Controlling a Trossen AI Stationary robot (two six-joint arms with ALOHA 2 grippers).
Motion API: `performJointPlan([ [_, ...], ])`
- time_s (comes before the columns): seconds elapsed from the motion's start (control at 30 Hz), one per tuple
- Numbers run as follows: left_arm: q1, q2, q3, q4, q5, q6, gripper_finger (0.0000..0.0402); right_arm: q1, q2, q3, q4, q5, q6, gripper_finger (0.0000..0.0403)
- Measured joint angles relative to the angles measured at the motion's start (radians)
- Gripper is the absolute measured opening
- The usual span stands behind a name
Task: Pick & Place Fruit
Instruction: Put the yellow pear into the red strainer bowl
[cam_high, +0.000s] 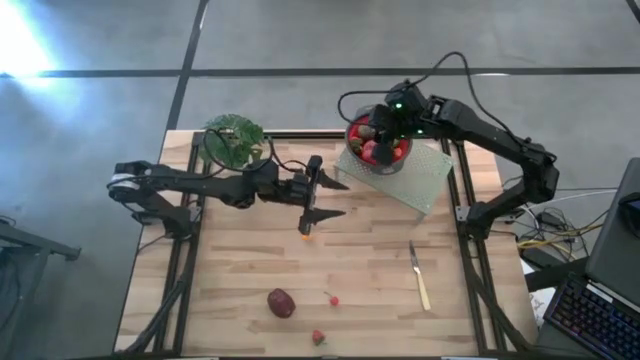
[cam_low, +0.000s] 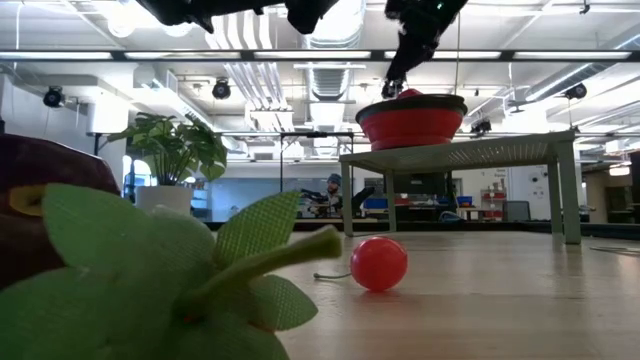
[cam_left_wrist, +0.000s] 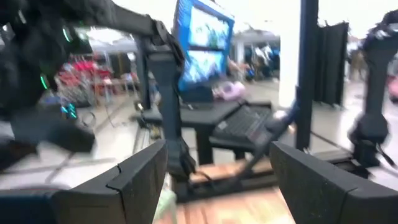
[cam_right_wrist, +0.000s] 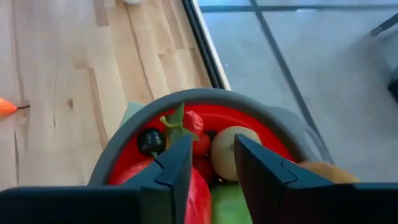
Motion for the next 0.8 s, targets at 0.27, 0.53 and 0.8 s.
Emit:
performJointPlan([
  [0.27,0.000,-0.062,0.000,-0.315,0.022,0.079,0.0289,0.045,-0.115,0.008,-0.085,0.000,0.082,0.0144],
  [0.53,0.000,-0.078,0.000,-0.617,0.022,0.108,0.0289,0.119,-0.219,0.007,-0.176,0.000,0.162,0.0128],
  [0.8,0.000,-0.079,-0.006,-0.863,0.012,0.161,0.0289,0.189,-0.266,0.007,-0.245,0.000,0.206,0.0092],
])
